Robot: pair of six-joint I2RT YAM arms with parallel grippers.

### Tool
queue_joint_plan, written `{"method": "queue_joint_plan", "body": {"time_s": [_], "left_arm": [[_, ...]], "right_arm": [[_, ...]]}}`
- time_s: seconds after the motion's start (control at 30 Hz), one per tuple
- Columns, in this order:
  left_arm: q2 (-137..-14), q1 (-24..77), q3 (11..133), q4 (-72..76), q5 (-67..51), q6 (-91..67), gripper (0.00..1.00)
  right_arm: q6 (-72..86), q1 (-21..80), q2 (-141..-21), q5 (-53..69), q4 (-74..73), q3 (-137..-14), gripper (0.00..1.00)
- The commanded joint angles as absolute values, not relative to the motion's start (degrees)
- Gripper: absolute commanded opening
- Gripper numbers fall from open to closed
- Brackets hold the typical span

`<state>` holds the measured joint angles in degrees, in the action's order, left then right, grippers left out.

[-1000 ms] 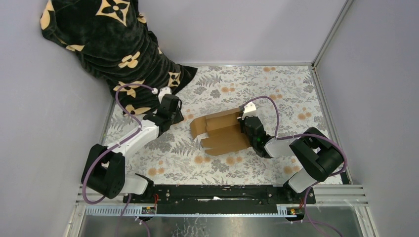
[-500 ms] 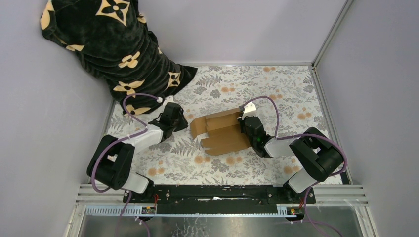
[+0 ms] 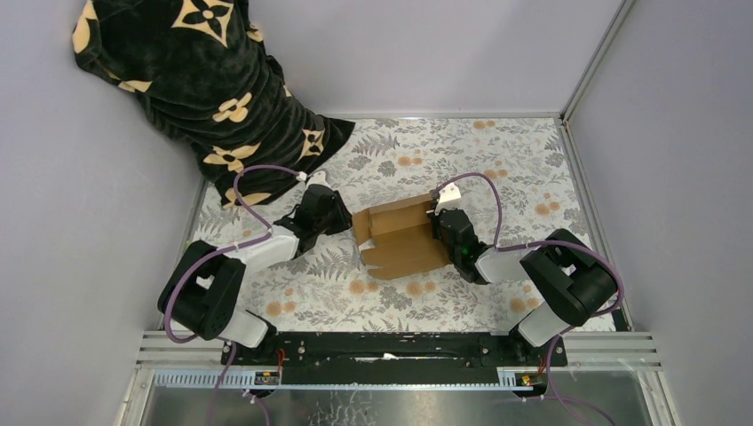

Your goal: Fold the paper box

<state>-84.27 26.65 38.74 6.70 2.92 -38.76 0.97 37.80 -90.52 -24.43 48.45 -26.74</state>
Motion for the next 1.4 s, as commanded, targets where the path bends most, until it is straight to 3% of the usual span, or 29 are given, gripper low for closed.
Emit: {"method": "queue_joint_plan", "body": {"time_s": [0.0, 1.27, 1.37], "left_arm": [[-84.2, 27.4, 39.0, 10.3, 1.6, -37.6, 0.38], [-87.4, 31.4, 48.9, 6.5, 0.4, -37.1, 0.38], [-87.7, 31.4, 50.0, 5.3, 0.7, -36.4, 0.38]], "right_arm": [[2.1, 37.7, -90.2, -25.7, 49.8, -27.3, 0.07], [2.6, 41.3, -96.3, -30.9, 56.1, -25.6, 0.07], [3.4, 41.4, -95.5, -30.0, 54.3, -26.1, 0.11]]}}
